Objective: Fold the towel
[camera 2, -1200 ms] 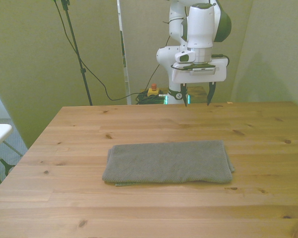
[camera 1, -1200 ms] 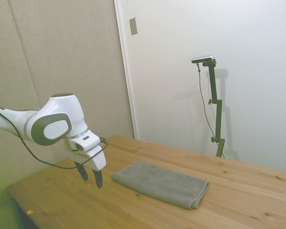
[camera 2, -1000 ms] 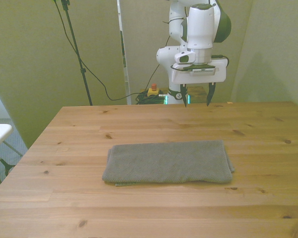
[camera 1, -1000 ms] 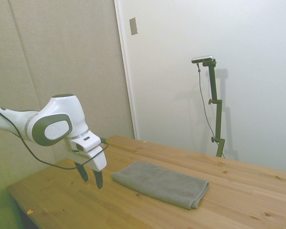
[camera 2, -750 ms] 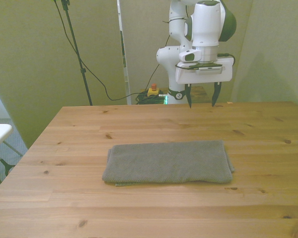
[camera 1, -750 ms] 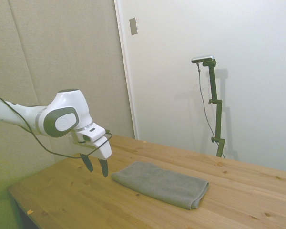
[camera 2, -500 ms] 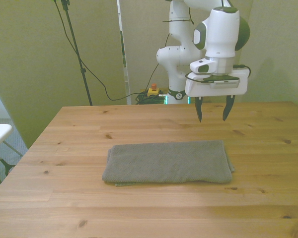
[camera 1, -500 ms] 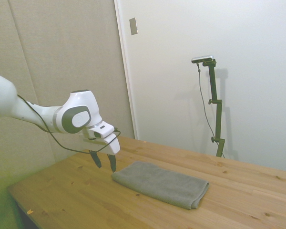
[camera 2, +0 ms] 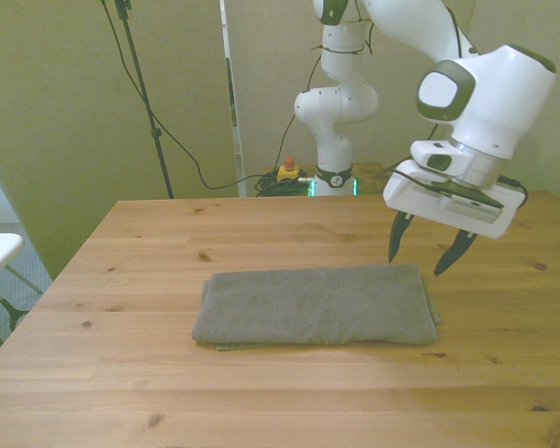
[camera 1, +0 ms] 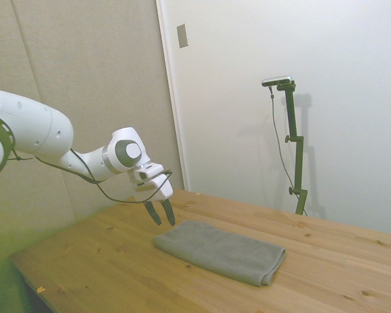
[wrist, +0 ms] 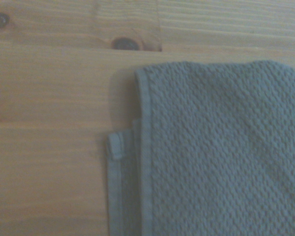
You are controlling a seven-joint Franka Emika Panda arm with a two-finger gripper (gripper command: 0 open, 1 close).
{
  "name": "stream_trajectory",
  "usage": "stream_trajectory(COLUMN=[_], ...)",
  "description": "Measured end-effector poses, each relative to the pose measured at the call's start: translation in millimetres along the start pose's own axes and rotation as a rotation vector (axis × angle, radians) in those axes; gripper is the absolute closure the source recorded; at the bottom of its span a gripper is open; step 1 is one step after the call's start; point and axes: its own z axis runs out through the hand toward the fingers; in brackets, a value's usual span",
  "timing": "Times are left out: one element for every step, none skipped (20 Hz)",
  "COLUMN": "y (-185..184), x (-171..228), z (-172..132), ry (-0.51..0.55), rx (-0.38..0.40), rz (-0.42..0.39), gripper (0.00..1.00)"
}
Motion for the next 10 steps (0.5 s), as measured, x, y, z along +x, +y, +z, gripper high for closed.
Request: stream_trajectory(y=[-7, -13, -18, -22, -25, -27, -30, -32, -35, -37], x=[-2, -5, -7, -10, -12, -15, -18, -21, -24, -27], z=[2, 3, 3, 3, 4, 4, 4, 5, 7, 9], ry=[0.011, 0.022, 0.031, 0.036, 0.041, 0.049, 0.057, 0.065, 0.068, 0.07], rx=[-0.009, -0.019, -0.029, -0.035, -0.043, -0.052, -0.06, -0.066, -0.069, -0.075], rz=[-0.001, -0.004, -0.007, -0.01, -0.015, -0.02, -0.021, -0.021, -0.023, -0.025], gripper=[0.0, 0.0, 0.0, 0.0, 0.0, 0.0, 0.0, 0.0, 0.0, 0.0])
